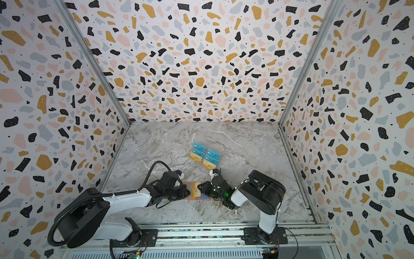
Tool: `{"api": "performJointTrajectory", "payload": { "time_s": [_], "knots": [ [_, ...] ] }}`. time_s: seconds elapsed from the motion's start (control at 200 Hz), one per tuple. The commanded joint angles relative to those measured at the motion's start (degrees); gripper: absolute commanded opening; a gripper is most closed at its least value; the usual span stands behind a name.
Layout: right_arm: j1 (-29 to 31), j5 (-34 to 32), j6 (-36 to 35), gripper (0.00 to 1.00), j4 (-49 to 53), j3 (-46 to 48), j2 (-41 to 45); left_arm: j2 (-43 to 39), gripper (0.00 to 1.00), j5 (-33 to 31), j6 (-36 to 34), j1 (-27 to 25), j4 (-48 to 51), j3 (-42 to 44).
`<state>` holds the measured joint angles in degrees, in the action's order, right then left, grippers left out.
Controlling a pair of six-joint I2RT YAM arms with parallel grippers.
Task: Put the credit cards into the card holder
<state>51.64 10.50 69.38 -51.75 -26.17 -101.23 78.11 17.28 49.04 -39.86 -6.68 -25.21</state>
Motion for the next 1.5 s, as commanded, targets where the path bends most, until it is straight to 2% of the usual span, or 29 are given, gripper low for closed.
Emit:
{"api": "performJointTrajectory", "payload": {
  "time_s": [0.0,0.25,0.35,0.511,0.591,0.756,1.021,1.497],
  "knots": [
    [0.7,-2.2,-3.7,0.19,13.2,-1.4,2.4,-2.2,0.12,-0.2,1.1,0.3,-0.4,-1.2],
    [0.9,-4.4,-10.3,0.43,28.1,-5.6,7.2,-3.0,0.25,-2.9,-0.6,1.9,2.0,-4.3],
    [1.0,-4.5,-13.4,0.47,34.0,-8.0,8.4,-2.9,0.31,-4.5,-1.7,2.6,2.9,-5.1],
    [1.0,-4.4,-16.9,0.55,41.5,-11.4,9.2,-1.8,0.34,-6.3,-3.7,3.1,4.3,-6.2],
    [1.0,-4.4,-18.1,0.55,43.3,-12.2,9.6,-1.2,0.34,-6.6,-4.5,3.1,4.6,-6.4],
    [1.0,-3.0,-18.8,0.57,43.6,-12.6,10.6,-1.4,0.24,-6.9,-5.4,3.1,5.0,-5.7],
    [1.0,1.1,-20.3,0.57,45.1,-15.0,8.7,-1.0,0.16,-5.8,-5.5,3.1,4.0,-4.3],
    [1.1,7.3,-15.5,0.55,41.7,-16.4,7.8,-2.8,0.12,-3.2,-1.2,3.1,-2.2,1.9]
  ]
}}
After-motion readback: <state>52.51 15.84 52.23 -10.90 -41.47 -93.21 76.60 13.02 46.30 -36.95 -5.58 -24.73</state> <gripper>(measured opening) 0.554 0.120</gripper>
